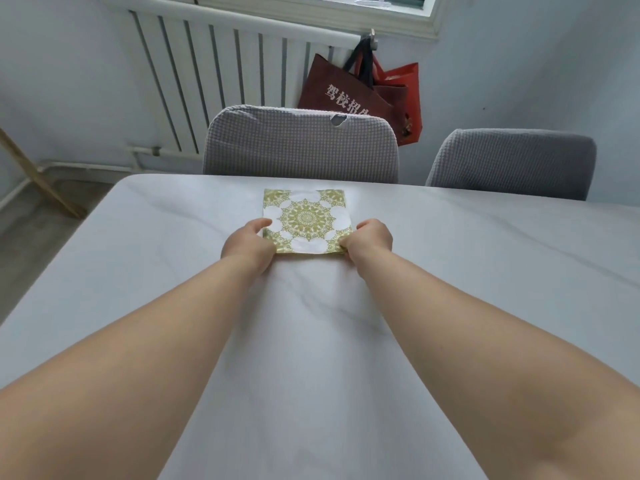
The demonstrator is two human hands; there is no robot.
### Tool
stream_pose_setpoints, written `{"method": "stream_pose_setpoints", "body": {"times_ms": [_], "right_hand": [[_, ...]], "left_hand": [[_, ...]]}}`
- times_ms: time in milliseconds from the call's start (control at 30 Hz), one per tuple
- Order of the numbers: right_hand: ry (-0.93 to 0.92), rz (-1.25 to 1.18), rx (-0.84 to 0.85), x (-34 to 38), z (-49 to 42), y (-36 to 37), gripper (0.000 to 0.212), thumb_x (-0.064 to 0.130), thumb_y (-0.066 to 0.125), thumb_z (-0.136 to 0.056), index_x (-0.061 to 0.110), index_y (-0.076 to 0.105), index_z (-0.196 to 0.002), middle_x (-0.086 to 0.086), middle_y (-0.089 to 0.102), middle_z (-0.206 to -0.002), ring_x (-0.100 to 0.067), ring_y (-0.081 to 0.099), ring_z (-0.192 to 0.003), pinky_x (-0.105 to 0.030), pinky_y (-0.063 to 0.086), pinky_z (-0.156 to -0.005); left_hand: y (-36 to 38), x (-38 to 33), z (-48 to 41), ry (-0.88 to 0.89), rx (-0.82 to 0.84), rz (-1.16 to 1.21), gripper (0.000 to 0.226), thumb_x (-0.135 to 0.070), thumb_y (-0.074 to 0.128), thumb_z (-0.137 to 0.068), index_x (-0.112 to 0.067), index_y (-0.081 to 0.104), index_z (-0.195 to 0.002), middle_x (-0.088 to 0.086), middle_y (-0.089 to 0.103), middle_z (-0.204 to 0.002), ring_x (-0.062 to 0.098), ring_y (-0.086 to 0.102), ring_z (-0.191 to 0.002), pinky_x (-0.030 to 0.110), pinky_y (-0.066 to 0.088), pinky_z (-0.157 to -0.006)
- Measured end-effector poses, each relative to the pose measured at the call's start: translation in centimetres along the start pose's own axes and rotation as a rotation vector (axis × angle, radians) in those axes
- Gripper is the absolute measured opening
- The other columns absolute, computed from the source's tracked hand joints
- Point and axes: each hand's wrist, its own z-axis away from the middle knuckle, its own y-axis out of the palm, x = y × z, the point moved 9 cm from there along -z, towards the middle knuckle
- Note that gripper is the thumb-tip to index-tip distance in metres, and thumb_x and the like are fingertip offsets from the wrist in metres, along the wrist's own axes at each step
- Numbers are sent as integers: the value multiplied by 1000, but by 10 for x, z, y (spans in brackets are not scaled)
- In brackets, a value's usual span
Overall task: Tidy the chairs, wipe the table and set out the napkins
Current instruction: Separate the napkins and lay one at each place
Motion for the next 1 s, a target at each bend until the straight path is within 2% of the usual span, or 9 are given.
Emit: {"method": "stream_pose_setpoints", "body": {"times_ms": [133,267,367,467,567,733,833,1000], "right_hand": [[-19,20,-8,-2,5,-6,28,6,63,-86,9,55,-113,-8,58,-112,-24,54,-94,-28,45,-77],[6,-91,62,-11,16,-8,32,14,70,-84,14,48,-107,-7,57,-110,-25,59,-94,-33,48,-77],[33,-159,128,-21,36,-22,47,20,73,-82,15,46,-120,-7,55,-119,-26,59,-96,-35,49,-76],[33,-162,160,-36,61,-52,53,21,73,-82,13,47,-127,-5,53,-120,-27,58,-107,-37,50,-89],[44,-191,186,-65,96,-98,44,17,73,-80,14,52,-119,-5,57,-113,-24,60,-105,-41,50,-95],[93,-123,148,-144,155,-190,39,15,70,-82,16,55,-118,-2,55,-109,-19,58,-96,-31,50,-83],[159,-123,115,-191,178,-243,36,13,70,-82,15,56,-116,-2,56,-107,-17,57,-92,-29,48,-79],[202,-141,51,-263,201,-341,29,6,70,-82,12,59,-108,-2,55,-97,-18,54,-87,-28,44,-76]], "left_hand": [[0,2,8,-8,32,25,44,-16,59,-82,-38,61,-119,1,65,-122,22,64,-102,30,50,-91],[-3,5,19,-49,48,7,53,-23,62,-81,-31,52,-132,4,64,-121,26,64,-102,38,51,-94],[-5,2,39,-79,38,-67,63,-31,62,-85,-26,38,-142,9,45,-138,31,55,-114,38,47,-97],[-1,-11,71,-57,83,-107,63,-33,62,-86,-25,37,-144,9,32,-143,32,49,-119,36,43,-97],[16,-29,115,6,212,-99,52,-34,67,-84,-22,51,-132,8,44,-135,29,53,-111,36,45,-95],[64,-55,208,45,488,-65,28,-28,68,-85,-20,62,-111,5,63,-112,24,59,-106,41,47,-98],[94,-73,261,64,577,-91,22,-24,66,-87,-19,63,-108,5,65,-105,20,61,-102,35,49,-91],[167,-101,355,72,681,-127,21,-21,66,-88,-17,64,-108,4,66,-103,18,62,-100,31,49,-88]]}}
